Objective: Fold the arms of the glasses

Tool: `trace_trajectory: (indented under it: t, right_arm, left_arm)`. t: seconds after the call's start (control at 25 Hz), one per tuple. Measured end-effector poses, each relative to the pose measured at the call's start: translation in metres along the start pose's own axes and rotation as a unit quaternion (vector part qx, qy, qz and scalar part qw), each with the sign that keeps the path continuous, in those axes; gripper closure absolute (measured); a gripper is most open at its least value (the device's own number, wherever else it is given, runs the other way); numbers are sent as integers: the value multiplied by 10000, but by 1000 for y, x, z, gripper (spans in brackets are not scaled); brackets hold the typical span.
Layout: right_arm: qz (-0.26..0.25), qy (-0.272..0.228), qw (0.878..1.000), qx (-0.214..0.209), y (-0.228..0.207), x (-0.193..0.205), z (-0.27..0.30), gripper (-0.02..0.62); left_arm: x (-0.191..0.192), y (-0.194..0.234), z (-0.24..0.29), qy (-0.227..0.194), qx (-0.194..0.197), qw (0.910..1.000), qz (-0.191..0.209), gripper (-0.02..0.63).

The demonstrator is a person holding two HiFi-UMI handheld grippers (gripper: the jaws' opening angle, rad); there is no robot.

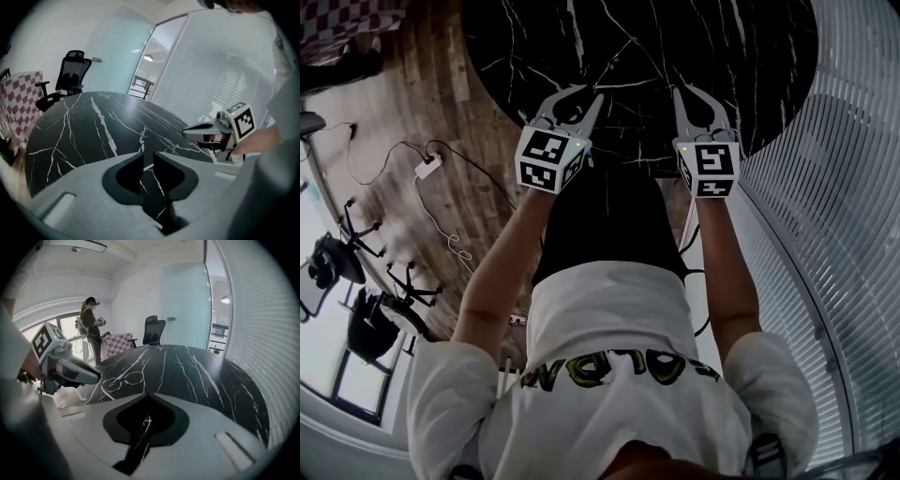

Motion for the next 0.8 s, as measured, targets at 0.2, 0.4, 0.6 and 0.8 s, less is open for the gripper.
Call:
trace_trajectory:
  t: [0.2,0.4,0.6,0.8]
  right_arm:
    - [-55,132,9999,-19,1,10,16,594]
    - [-137,211,9997,-2,3,11,26,594]
    - [-266,304,9992,7,5,13,34,594]
    - [-315,415,9986,-36,8,17,35,594]
  left_arm:
    - [8,9,12,53,20,10000,-14,545]
    - [7,16,15,60,15,10000,51,545]
    - [9,18,16,16,166,9999,31,548]
    - [10,17,16,51,237,9997,85,584]
Point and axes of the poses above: the fingertips, and each gripper's own axes: z forward along the fingers, y to its left, x out of its underside, the point moved 10 cm from there along -z, backward along the fingers, and after that the axes turned 12 degrees about x, right-handed, at the moved point
